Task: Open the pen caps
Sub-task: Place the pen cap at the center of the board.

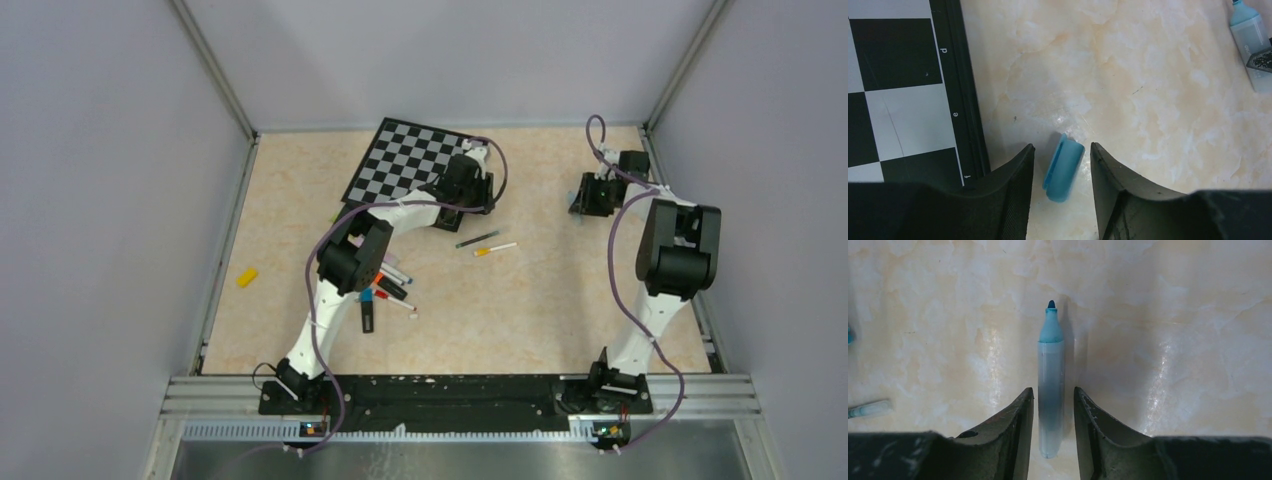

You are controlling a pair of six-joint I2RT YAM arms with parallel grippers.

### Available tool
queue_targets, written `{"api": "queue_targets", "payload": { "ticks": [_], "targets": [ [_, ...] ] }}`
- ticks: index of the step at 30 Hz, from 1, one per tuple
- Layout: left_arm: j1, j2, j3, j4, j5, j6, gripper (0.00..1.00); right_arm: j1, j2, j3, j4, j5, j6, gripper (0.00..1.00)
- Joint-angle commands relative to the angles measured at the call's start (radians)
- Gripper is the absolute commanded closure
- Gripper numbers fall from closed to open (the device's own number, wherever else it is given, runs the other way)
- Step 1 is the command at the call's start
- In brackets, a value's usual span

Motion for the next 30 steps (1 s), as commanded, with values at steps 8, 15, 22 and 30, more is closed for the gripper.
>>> {"api": "queue_targets", "payload": {
  "ticks": [8,15,22,30],
  "targets": [
    [0.006,-0.165,-0.02,-0.044,-0.058,0.075,0.47,-0.027,-0.091,0.003,-0.023,0.031,-0.034,0.54],
    [0.005,-0.471,-0.313,0.098,-0.071,0.113,0.4,-0.038,-0.263,-0.087,-0.036,-0.001,-0.091,0.46],
    [0.008,-0.86,-0.778,0.321,-0.072,0.137,0.09,-0.038,-0.506,-0.212,-0.136,-0.232,-0.226,0.44],
    [0.099,-1.297,-1.216,0.358,0.13,-0.017,0.01,0.0,-0.736,-0.425,-0.094,-0.738,-0.411,0.44]
  ]
}}
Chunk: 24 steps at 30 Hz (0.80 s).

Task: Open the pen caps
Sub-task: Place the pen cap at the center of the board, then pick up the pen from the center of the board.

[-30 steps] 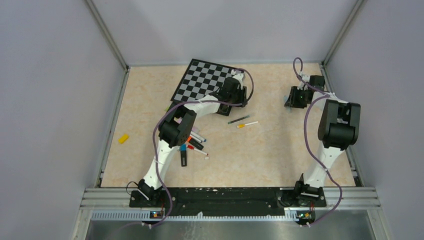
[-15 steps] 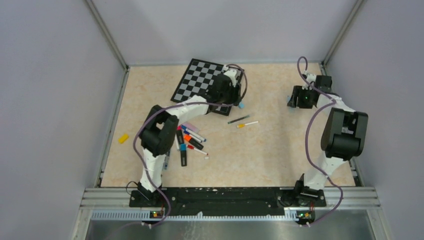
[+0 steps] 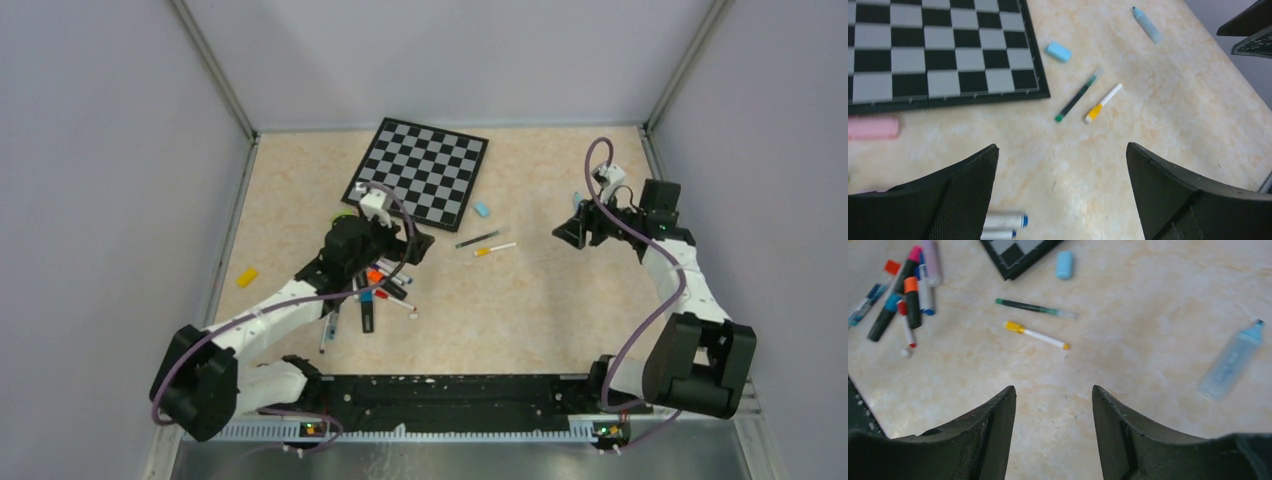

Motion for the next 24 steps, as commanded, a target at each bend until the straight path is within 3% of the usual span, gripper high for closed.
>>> {"api": "queue_targets", "payload": {
  "ticks": [1,3,6,12,17,21,24],
  "targets": [
    [0.037,-0.217,-0.133,-0.018,0.11,-0.09,0.01,0.048,-0.073,-0.053,-0.004,-0.308,-0.221,0.43],
    [0.039,-0.316,-0.155,-0.125,0.094,-0.102,0.01,0.093,-0.065,-0.054,-0.11,-0.381,-0.473,0.43],
    [0.039,-0.444,-0.181,-0.246,0.062,-0.12,0.01,0.158,0.002,-0.012,-0.445,-0.41,-1.024,0.37],
    [0.039,-0.681,-0.324,-0.291,0.078,-0.298,0.01,0.322,0.234,0.188,-0.686,-0.147,-1.445,0.42],
    [0.039,-0.855,-0.49,-0.221,0.088,-0.419,0.01,0.389,0.395,0.313,-0.671,-0.054,-1.504,0.51],
    [0.04,-0.914,-0.524,-0.205,0.075,-0.433,0.01,0.424,0.502,0.408,-0.632,-0.008,-1.423,0.63],
    [0.039,-0.904,-0.519,-0.204,0.063,-0.41,0.01,0.443,0.548,0.423,-0.555,0.055,-1.33,0.66]
  ]
}}
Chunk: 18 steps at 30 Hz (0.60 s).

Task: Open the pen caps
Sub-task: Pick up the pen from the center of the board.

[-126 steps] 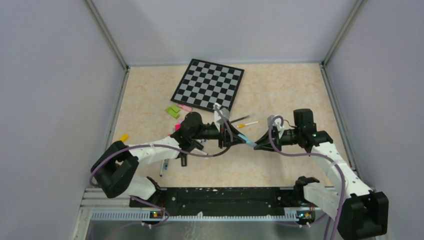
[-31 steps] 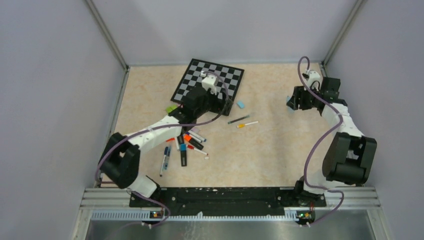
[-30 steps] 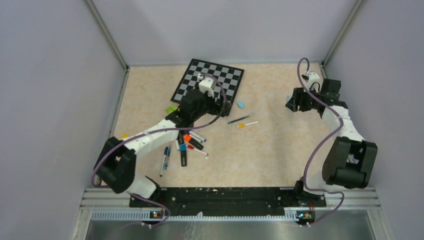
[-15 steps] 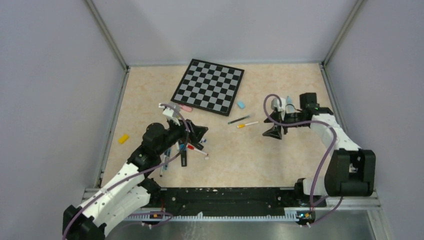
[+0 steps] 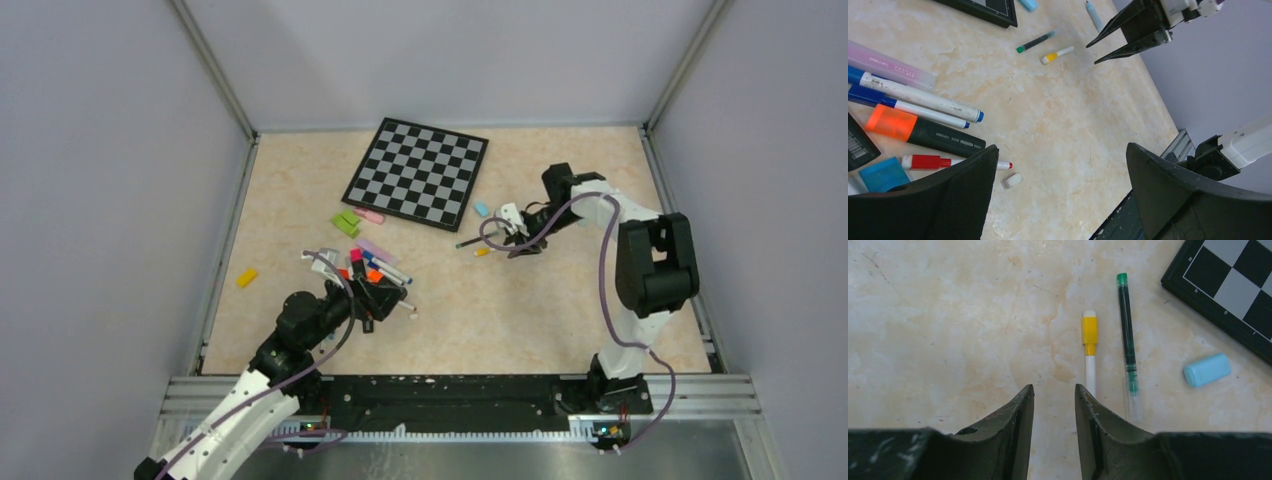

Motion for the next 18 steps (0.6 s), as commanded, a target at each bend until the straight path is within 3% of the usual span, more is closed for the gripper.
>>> {"api": "queue_targets", "payload": {
  "ticks": [1,6,18],
  "targets": [
    [0.002,0.003,0.009,0.07,-0.014,-0.008,0.01,0.035,0.053,0.052,0.09,0.085,0.066,0.66],
    [0.0,0.041,-0.004,0.131,0.0,0.015,0.01,0.059,0.117,0.082,0.177,0.138,0.16,0.67],
    [0.001,0.086,-0.011,0.181,0.015,0.059,0.01,0.093,0.227,0.177,0.136,0.173,0.167,0.72]
  ]
}}
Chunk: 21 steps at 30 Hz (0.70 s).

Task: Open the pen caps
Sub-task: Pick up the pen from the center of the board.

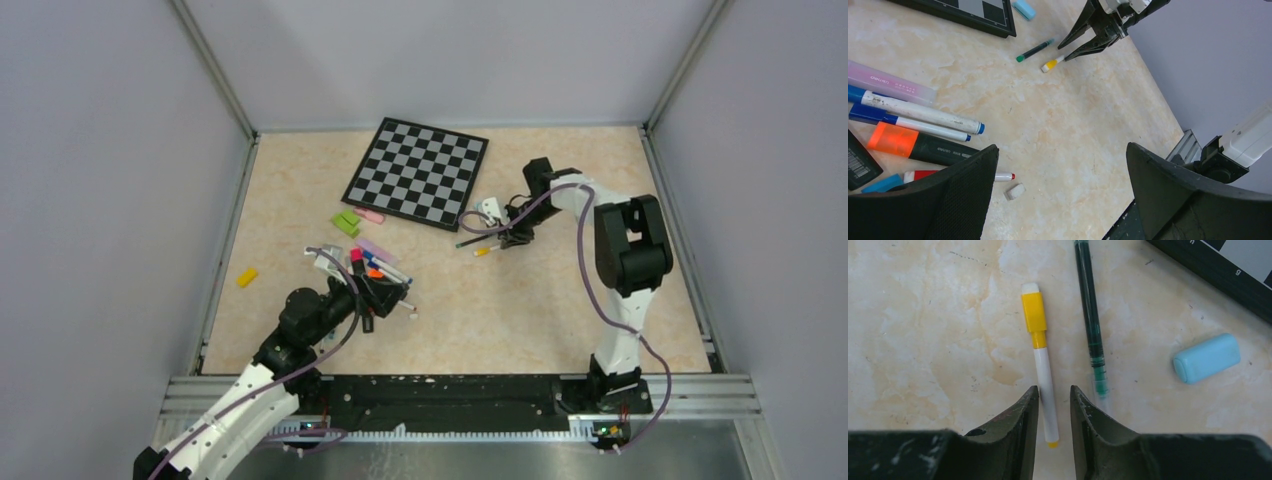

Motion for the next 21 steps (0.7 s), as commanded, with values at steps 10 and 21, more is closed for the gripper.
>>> {"api": "queue_targets", "payload": {
  "ticks": [10,21],
  "targets": [
    [0.001,0.017,-0.008,0.096,0.056,0.012,0.01,0.077,0.028,0.031,-0.084,0.044,0.017,0.79],
    [0.0,0.139,0.023,0.133,0.237,-0.015,0.01,0.092,-0.154,-0.202,-0.036,0.077,0.116,1.0]
  ]
}}
